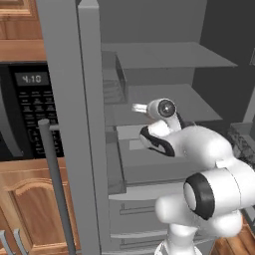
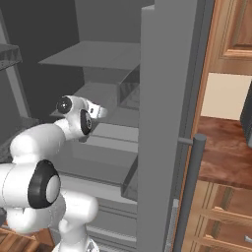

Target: Place the cold items (kiwi and peach) from the fridge in one tupperware on the dining counter. Place the warm items (hot dog and kebab skewer) in the stove area in another tupperware.

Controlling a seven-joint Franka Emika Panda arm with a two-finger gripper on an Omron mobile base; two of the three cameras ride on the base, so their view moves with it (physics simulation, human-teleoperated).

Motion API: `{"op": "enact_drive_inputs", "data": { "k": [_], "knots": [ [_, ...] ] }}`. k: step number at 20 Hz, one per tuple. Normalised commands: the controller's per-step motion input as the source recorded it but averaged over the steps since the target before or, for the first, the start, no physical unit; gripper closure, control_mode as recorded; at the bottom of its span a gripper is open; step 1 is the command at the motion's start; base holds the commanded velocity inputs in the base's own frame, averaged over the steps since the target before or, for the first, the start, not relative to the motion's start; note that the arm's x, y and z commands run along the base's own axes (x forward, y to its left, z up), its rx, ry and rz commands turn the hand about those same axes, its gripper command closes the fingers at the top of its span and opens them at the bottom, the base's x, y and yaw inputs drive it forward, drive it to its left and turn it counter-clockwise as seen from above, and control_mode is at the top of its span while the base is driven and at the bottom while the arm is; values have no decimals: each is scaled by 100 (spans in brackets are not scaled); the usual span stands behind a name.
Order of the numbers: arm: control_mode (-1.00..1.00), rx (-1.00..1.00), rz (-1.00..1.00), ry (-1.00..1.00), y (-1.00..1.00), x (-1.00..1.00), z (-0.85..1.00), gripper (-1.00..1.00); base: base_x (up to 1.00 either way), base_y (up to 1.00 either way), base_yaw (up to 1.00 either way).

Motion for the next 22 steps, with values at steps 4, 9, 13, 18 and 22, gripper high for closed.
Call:
{"op": "enact_drive_inputs", "data": {
  "k": [4,9,13,18,22],
  "knots": [
    [-100,13,0,9,-57,-100,100,100,0,0,0],
    [-100,10,6,25,-47,-100,100,100,0,0,0],
    [-100,-3,14,47,0,-100,75,100,0,0,0],
    [-100,-19,8,51,1,-100,20,100,0,0,0],
    [-100,-19,4,26,0,-100,-43,100,0,0,0]
  ]
}}
